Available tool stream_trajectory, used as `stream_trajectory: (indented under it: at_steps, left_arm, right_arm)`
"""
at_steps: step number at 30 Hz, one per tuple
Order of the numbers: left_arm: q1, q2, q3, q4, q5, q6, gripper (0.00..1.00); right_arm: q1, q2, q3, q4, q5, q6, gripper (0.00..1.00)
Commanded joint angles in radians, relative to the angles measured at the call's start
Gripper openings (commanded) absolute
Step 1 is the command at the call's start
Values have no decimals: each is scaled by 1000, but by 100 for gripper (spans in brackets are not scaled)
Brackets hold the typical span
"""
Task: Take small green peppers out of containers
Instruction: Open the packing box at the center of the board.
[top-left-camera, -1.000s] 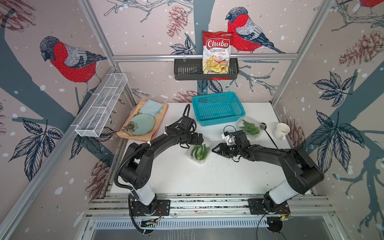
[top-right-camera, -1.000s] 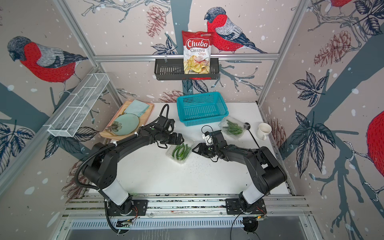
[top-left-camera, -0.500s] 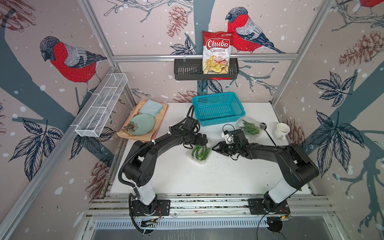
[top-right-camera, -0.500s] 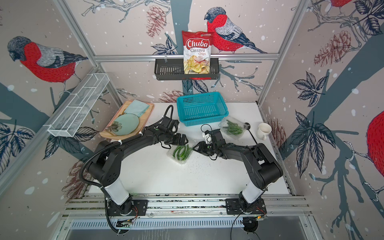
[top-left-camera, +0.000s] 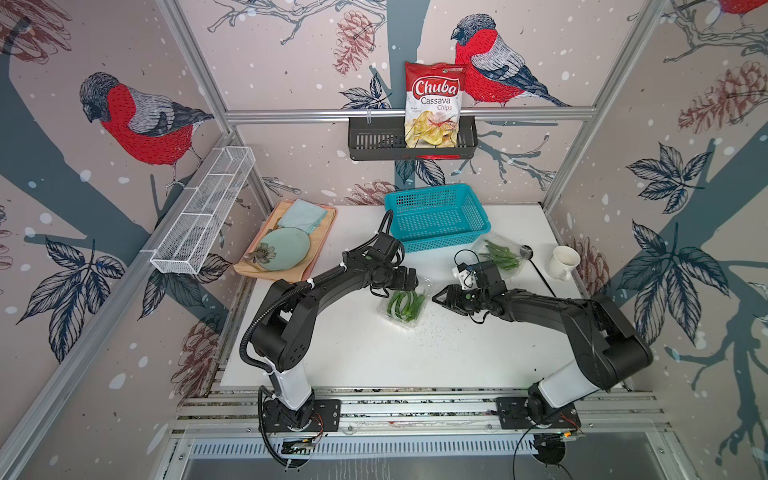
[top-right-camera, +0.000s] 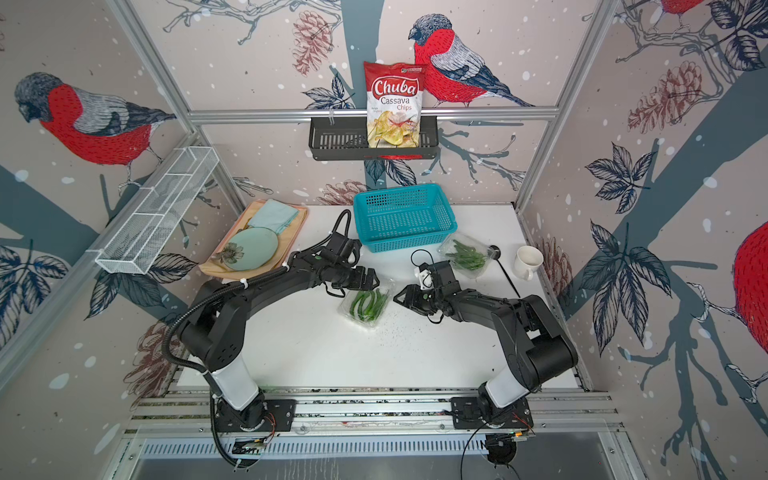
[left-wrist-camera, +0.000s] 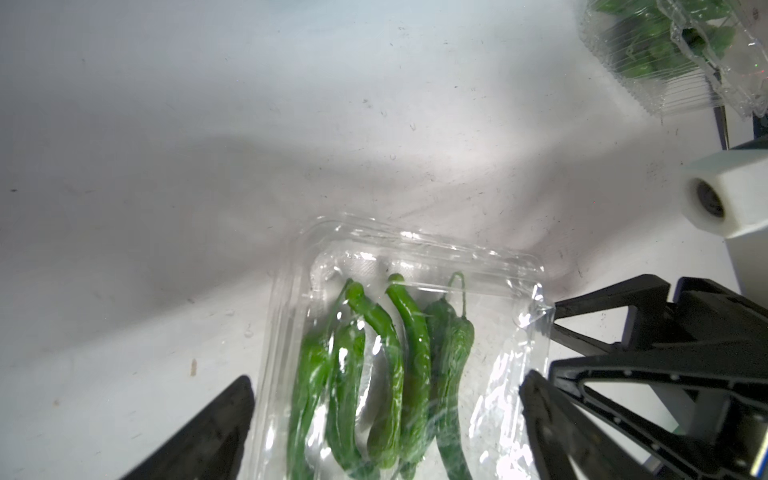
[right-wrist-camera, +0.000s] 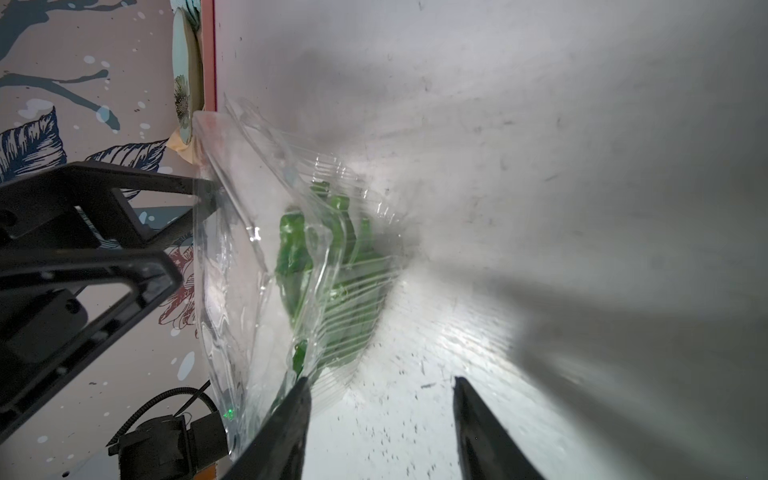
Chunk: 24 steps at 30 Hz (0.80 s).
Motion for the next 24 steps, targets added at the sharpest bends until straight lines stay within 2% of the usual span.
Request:
stream_trajectory:
  at_steps: [1,18,24]
  left_arm:
    - [-11,4,7,-8,-4,-23,97]
    - [-59,37,55,14,-1,-87,96]
    - [-63,31,40,36,-26,-116,96]
  right_arm:
    - [1,24,28,12,-27,-10,52]
    - [21,105,107,65,-85,2,52]
    - [14,121,101,108,-103,38,49]
